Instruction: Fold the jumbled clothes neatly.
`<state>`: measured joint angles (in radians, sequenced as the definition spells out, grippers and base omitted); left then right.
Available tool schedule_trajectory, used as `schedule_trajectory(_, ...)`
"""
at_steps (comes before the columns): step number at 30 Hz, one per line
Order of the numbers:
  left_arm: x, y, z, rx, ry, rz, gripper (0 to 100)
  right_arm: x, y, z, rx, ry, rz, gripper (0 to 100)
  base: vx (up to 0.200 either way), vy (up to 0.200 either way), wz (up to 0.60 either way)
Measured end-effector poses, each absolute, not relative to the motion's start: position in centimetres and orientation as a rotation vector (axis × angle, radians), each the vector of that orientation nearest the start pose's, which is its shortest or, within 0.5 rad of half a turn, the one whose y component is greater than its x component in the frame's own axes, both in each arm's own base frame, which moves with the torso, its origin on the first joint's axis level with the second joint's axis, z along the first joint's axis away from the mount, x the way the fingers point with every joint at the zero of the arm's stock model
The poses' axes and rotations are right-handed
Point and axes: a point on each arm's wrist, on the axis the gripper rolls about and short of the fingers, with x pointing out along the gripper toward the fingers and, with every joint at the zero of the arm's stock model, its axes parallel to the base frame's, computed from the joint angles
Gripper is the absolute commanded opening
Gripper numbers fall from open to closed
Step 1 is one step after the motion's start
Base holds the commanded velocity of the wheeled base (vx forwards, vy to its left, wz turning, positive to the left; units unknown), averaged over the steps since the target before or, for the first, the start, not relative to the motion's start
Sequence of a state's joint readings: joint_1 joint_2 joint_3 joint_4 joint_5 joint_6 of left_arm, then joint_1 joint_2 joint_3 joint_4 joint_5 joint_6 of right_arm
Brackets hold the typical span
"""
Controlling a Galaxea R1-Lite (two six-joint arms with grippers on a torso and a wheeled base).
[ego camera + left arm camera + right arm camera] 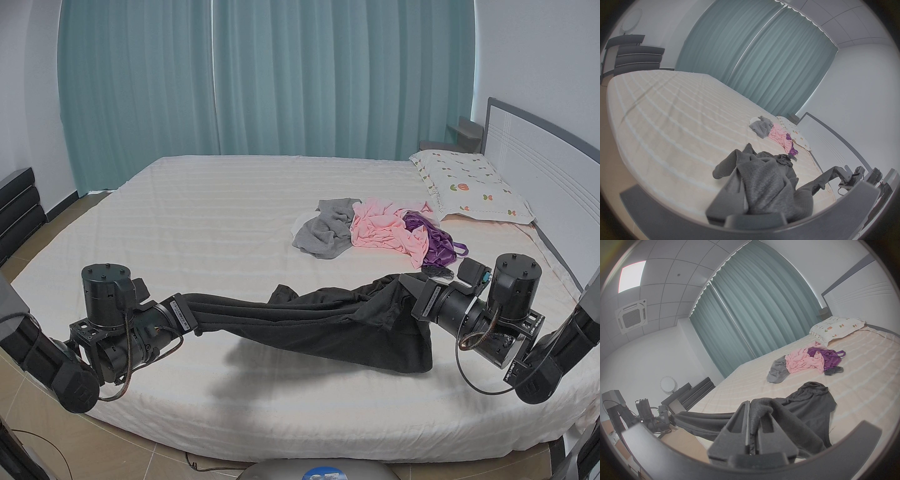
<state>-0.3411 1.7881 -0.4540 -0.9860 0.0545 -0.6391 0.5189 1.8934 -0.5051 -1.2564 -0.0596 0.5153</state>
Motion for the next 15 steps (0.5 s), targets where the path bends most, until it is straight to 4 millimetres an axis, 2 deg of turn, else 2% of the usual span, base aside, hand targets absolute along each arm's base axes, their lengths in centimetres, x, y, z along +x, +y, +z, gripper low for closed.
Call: schedule_trajectory(15,25.4,-8.8,10.6,-0.557,0.421,-0.149,0,27.2,16.4,13.1,0.485,0.159,0.428,0,0.0,0.2,0.0)
